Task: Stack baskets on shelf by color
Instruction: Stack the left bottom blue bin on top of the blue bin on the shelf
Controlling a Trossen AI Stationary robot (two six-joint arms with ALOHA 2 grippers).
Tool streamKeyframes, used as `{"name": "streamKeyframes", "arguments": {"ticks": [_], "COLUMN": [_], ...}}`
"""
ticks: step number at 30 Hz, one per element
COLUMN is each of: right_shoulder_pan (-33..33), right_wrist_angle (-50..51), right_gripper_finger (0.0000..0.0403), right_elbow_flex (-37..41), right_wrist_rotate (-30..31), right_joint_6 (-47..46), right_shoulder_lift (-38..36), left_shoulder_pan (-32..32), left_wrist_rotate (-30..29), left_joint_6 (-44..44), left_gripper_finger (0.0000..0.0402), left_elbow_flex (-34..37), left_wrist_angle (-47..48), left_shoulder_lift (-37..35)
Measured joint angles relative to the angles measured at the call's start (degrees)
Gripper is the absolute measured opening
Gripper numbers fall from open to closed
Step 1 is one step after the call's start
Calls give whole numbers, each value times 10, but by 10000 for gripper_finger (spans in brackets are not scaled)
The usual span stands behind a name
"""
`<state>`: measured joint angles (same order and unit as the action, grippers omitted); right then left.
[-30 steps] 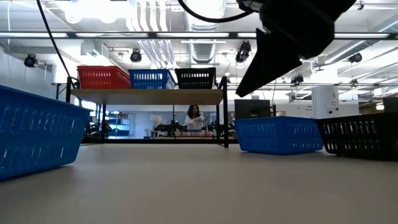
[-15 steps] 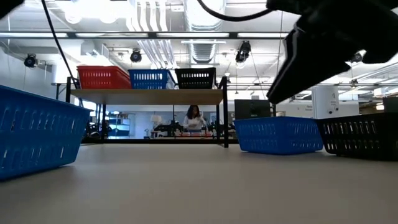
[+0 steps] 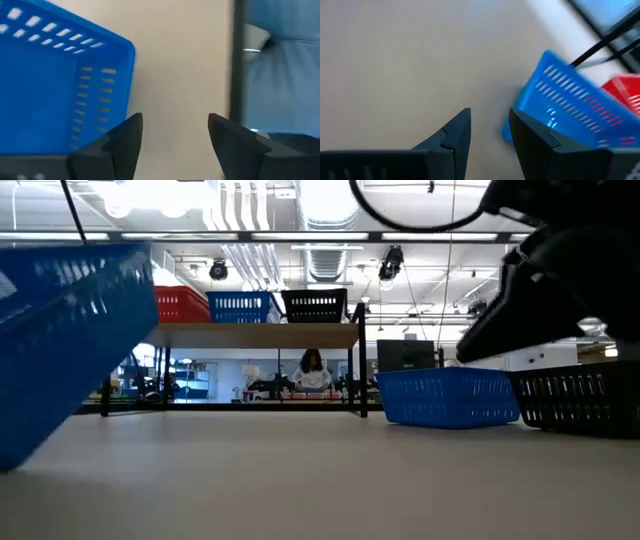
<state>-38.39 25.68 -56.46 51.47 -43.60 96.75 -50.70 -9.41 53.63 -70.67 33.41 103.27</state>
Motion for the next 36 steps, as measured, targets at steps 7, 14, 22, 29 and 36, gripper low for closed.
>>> {"name": "streamKeyframes", "arguments": {"ticks": [7, 14, 22, 29, 36], "right_shoulder_pan": [-7, -6, -6, -6, -6], "right_wrist_angle": [-55, -55, -73, -81, -83], "right_gripper_finger": [128, 123, 123, 119, 118], "right_elbow_flex": [15, 15, 14, 15, 15], "right_wrist_rotate": [56, 56, 73, 77, 88], "right_joint_6": [1, 2, 1, 1, 2], "right_shoulder_lift": [0, 0, 0, 0, 1], "left_shoulder_pan": [0, 0, 1, 20, 26], "left_wrist_rotate": [-46, -61, -77, -86, -98], "left_joint_6": [4, -71, -152, -228, -231], "left_gripper_finger": [158, 111, 98, 173, 198], "left_elbow_flex": [-8, -61, -59, -51, -7], "left_wrist_angle": [12, 85, 182, 180, 164], "left_shoulder_lift": [2, -16, -24, -24, -22]}}
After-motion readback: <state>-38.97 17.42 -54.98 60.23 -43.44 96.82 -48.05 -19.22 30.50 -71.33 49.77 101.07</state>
